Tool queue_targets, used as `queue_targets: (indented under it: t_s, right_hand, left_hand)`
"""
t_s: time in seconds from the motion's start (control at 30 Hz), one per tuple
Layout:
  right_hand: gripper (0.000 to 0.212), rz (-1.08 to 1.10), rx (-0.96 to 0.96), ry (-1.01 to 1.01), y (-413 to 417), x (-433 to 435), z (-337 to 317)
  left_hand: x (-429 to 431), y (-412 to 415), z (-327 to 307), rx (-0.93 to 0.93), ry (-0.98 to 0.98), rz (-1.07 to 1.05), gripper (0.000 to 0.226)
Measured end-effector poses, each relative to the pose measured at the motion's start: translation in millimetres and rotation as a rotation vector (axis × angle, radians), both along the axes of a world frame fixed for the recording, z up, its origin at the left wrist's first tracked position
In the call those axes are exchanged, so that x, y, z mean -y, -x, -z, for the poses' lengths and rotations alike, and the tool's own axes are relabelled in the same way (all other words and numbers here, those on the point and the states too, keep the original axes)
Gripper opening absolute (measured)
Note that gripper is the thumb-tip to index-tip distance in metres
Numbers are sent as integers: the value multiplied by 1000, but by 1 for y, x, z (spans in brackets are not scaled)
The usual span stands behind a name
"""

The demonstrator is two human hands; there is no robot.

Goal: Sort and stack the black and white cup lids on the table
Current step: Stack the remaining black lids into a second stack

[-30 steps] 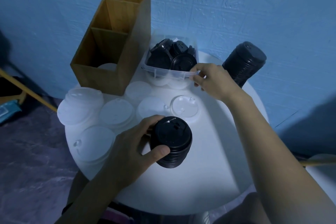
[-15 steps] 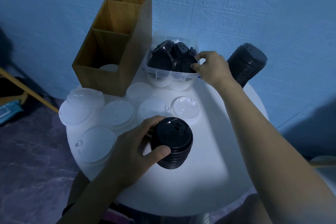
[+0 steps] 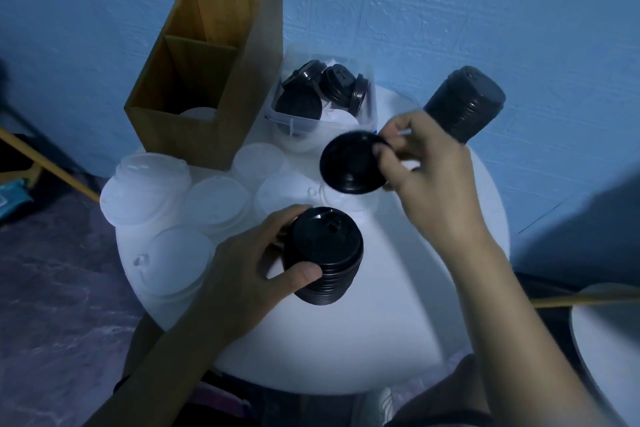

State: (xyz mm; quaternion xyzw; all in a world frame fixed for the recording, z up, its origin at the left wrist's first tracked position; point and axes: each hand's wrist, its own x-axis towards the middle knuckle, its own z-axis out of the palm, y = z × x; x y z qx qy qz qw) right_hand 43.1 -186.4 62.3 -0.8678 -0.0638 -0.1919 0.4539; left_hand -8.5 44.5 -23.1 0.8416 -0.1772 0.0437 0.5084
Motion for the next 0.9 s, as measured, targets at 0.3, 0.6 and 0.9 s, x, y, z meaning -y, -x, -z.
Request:
queue_targets:
  t_s: [0.3,0.6,0.9]
  right_hand:
    - [41,-330,-226,-4,71,-1,35]
    - [24,-313,-321,-204,72,-18,31]
    - [28,-369,-381,-94,66,-12,25]
  left_hand:
    - [4,-1,-1,-47,38,-25,55]
    - [7,2,-11,-56,-16,3,60]
    - [9,2,-15,-73,-36,40,68]
